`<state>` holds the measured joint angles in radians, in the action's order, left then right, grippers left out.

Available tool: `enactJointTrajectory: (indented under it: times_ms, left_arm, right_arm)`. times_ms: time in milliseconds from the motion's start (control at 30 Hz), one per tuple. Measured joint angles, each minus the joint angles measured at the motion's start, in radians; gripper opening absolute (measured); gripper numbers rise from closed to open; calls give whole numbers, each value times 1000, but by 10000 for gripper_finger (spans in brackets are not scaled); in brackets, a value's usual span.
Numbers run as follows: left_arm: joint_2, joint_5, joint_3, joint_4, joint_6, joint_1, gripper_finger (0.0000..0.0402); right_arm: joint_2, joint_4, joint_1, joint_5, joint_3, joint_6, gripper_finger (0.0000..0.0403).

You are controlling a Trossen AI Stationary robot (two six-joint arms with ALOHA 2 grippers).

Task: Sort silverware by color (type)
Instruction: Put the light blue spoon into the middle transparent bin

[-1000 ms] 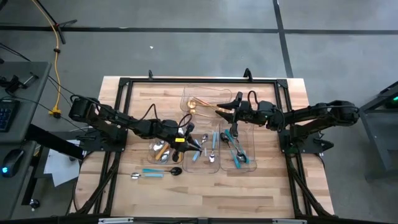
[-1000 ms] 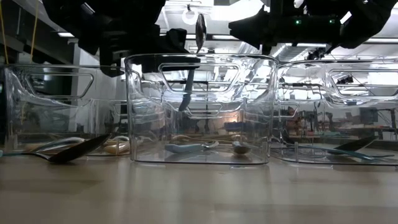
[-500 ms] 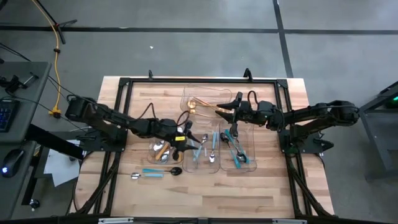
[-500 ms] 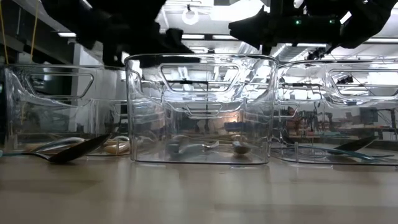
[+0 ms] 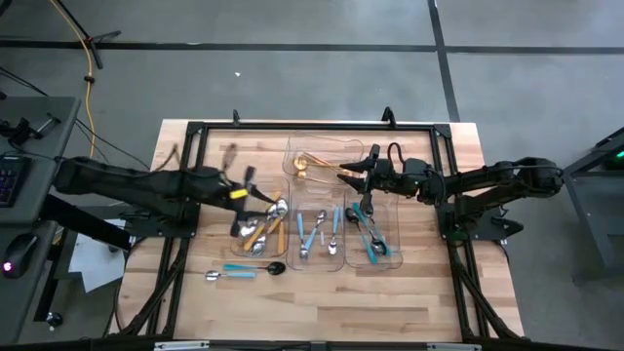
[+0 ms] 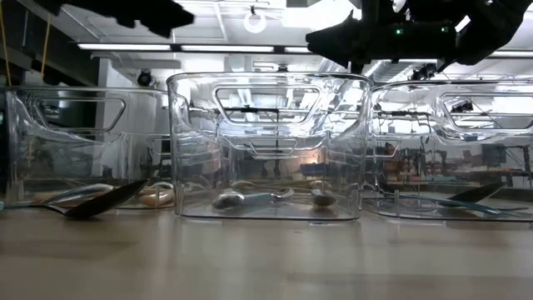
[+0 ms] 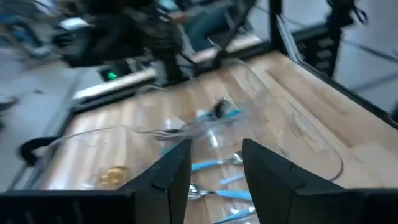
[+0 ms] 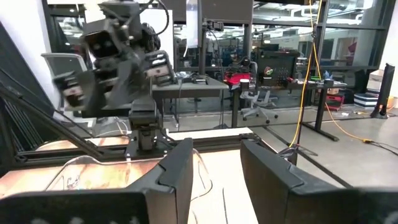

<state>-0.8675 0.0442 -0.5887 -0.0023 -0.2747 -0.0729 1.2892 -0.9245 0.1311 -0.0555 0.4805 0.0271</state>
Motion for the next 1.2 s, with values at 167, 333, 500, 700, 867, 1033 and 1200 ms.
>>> enactJointTrajectory:
  times_ms: [167, 333, 500, 700, 867, 1033, 1200]
  left_arm:
    - [222, -135, 161, 117, 23, 26, 133]
    - [352, -156, 274, 218, 55, 48, 133]
    - [374, -157, 281, 239, 78, 51, 133]
    - [372, -156, 281, 240, 128, 51, 133]
    - [372, -156, 281, 239, 114, 51, 133]
    - [372, -156, 281, 240, 85, 51, 133]
    - [372, -156, 281, 240, 87, 51, 133]
  right_arm:
    - [0, 0, 0, 0, 11, 0, 118]
    - [0, 0, 0, 0, 14, 4, 118]
    - [0, 0, 0, 0, 15, 34, 118]
    - [0, 9, 0, 0, 16, 59, 118]
    - [0, 56, 0, 2, 16, 60, 118]
    - [0, 52, 0, 2, 16, 60, 118]
    - [0, 52, 0, 2, 16, 60, 118]
